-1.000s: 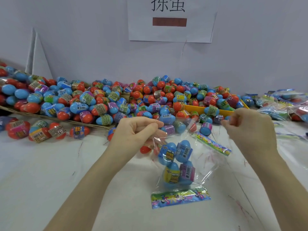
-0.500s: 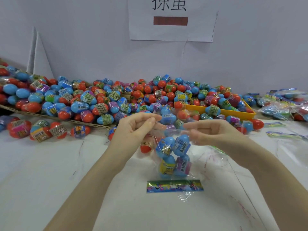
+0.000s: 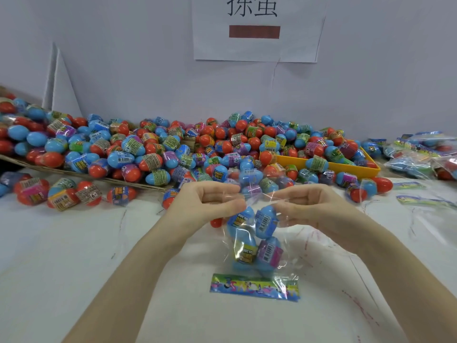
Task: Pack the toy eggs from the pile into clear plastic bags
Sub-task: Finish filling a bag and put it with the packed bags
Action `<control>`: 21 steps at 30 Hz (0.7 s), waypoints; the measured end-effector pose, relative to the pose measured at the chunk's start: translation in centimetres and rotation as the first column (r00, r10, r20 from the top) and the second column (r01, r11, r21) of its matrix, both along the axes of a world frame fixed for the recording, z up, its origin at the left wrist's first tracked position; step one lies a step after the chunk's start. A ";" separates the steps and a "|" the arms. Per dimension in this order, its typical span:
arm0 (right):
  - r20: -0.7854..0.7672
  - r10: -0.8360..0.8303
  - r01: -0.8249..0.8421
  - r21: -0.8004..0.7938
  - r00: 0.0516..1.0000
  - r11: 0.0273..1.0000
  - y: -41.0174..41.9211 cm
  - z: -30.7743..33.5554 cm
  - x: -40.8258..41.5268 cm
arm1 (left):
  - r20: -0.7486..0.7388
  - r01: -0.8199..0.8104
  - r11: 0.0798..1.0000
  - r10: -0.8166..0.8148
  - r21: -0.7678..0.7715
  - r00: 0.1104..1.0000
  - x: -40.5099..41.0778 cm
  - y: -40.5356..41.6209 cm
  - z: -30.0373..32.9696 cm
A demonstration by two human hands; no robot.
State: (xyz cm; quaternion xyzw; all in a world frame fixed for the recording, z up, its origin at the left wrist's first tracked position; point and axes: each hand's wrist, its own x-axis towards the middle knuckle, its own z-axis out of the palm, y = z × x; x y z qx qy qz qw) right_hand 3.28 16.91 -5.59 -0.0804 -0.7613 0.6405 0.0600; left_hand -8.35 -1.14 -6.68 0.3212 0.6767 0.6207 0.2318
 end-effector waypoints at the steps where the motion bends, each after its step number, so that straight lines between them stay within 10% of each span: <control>1: 0.000 -0.005 0.005 0.000 1.000 1.000 0.0 0.0 0.0 | -0.002 0.009 1.000 -0.009 -0.002 1.000 0.0 0.0 0.0; 13: 0.006 0.023 -0.023 -0.062 1.000 0.998 0.4 0.0 0.1 | 0.405 0.059 0.998 -0.069 0.037 0.912 -0.7 -0.4 -0.1; 21: -0.091 0.019 -0.026 -0.076 0.996 0.997 0.4 -0.2 0.3 | 0.272 0.143 0.990 -0.139 0.004 0.952 -1.5 -1.3 0.1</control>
